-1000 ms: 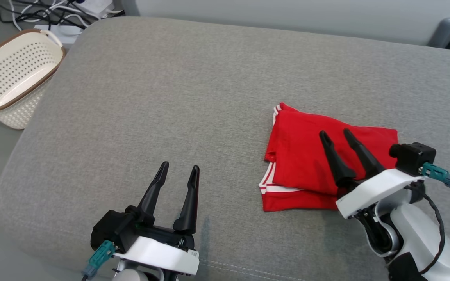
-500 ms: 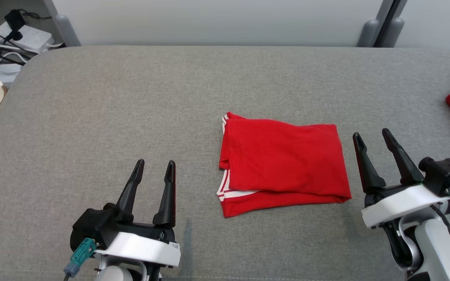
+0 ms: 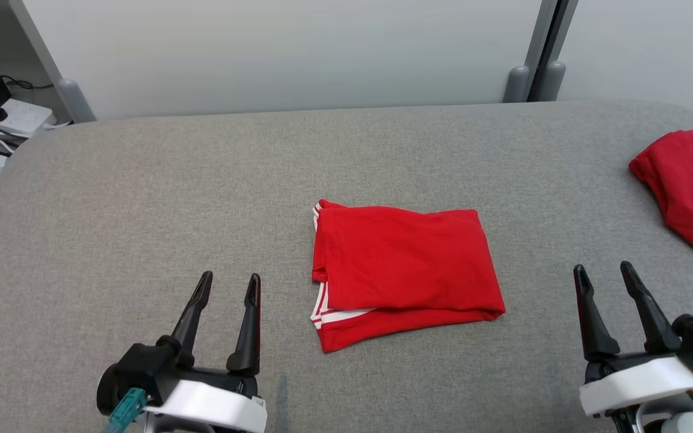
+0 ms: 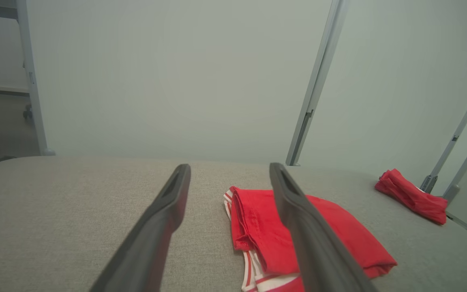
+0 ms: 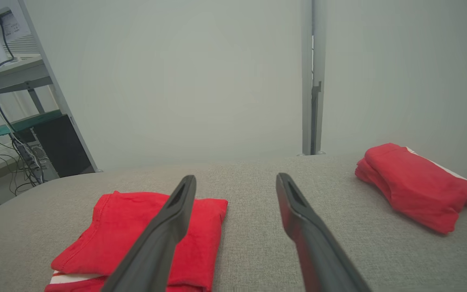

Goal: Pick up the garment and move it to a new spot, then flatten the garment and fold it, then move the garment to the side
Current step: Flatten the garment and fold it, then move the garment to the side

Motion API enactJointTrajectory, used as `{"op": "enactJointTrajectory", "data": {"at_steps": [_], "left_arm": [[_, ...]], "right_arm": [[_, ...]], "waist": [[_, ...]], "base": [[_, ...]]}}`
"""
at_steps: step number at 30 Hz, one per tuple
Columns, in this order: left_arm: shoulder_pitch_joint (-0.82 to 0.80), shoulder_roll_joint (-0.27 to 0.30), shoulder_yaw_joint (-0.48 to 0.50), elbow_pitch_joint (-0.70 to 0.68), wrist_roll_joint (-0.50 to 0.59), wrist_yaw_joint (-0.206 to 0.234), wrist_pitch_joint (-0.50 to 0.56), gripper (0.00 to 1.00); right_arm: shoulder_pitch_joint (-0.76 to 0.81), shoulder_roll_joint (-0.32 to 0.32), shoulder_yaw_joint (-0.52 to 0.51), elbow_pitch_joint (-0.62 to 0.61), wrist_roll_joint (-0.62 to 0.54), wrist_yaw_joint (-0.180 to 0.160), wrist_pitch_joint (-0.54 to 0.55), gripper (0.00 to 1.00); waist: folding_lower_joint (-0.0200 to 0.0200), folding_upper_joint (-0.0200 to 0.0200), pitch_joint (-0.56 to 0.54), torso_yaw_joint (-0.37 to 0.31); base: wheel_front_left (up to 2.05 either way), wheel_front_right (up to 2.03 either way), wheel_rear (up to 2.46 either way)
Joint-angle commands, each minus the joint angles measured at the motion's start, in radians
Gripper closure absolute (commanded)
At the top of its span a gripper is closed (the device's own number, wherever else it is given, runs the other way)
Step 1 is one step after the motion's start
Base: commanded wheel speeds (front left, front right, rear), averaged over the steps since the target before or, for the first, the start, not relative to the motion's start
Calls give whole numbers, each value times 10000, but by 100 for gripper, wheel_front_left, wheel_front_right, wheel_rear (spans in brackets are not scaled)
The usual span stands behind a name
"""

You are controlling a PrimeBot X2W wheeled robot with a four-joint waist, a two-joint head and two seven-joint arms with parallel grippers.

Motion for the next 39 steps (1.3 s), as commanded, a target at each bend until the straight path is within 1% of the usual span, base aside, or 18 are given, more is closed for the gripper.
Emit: {"op": "enactJointTrajectory", "data": {"at_steps": [1, 5, 10, 20, 24, 26, 27, 28, 31, 32, 37, 39], "left_arm": [[-73, 35, 386, -294, 102, -94, -59, 0], [257, 35, 440, -277, 81, -99, -59, 0], [381, 35, 393, -179, -1, -53, -59, 0], [339, 35, 296, -28, -26, -71, -59, 0], [328, 35, 257, -35, -38, -69, -59, 0], [321, 35, 231, -50, -48, -67, -59, 0], [321, 35, 231, -50, -48, -67, -59, 0], [317, 35, 204, -60, -64, -66, -59, 0], [284, 35, 151, -52, -112, -55, -59, 0], [284, 35, 151, -52, -112, -55, -59, 0], [179, 35, 81, -108, -173, 45, -59, 0], [98, 35, 37, -154, -204, 88, -59, 0]], "right_arm": [[31, -52, 128, -474, -36, 2, -133, 0], [432, -11, 84, -833, 4, 2, -133, 0], [742, 9, 151, -903, 27, 2, -133, 0], [826, 29, 295, -695, 160, 2, -133, 0], [764, 44, 384, -347, 482, 2, -133, 0], [637, 143, 496, -16, 1080, 2, -133, 0], [637, 143, 496, -16, 1080, 2, -133, 0], [384, 175, 627, 432, 1880, 2, -133, 0], [-168, 36, 893, 1261, 2873, 2, -94, 0], [-168, 36, 893, 1261, 2873, 2, -94, 0], [-1434, -231, 1388, 2762, 4115, 2, 552, 0], [-1941, -376, 1562, 3290, 4433, 2, 889, 0]], "waist": [[0, -1, -127, -46], [0, -1, -298, -34], [0, -1, -425, 90], [0, -1, -512, 295], [0, -1, -500, 386], [0, -1, -470, 442], [0, -1, -470, 442], [0, -1, -432, 518], [0, -1, -356, 700], [0, -1, -356, 700], [0, -1, -77, 1036], [0, -1, 96, 1199]], "base": [[0, 0, 0], [0, 0, 0], [0, 0, 0], [0, 0, 0], [0, 0, 0], [0, 0, 0], [0, 0, 0], [0, 0, 0], [0, 0, 0], [0, 0, 0], [0, 0, 0], [0, 0, 0]]}}
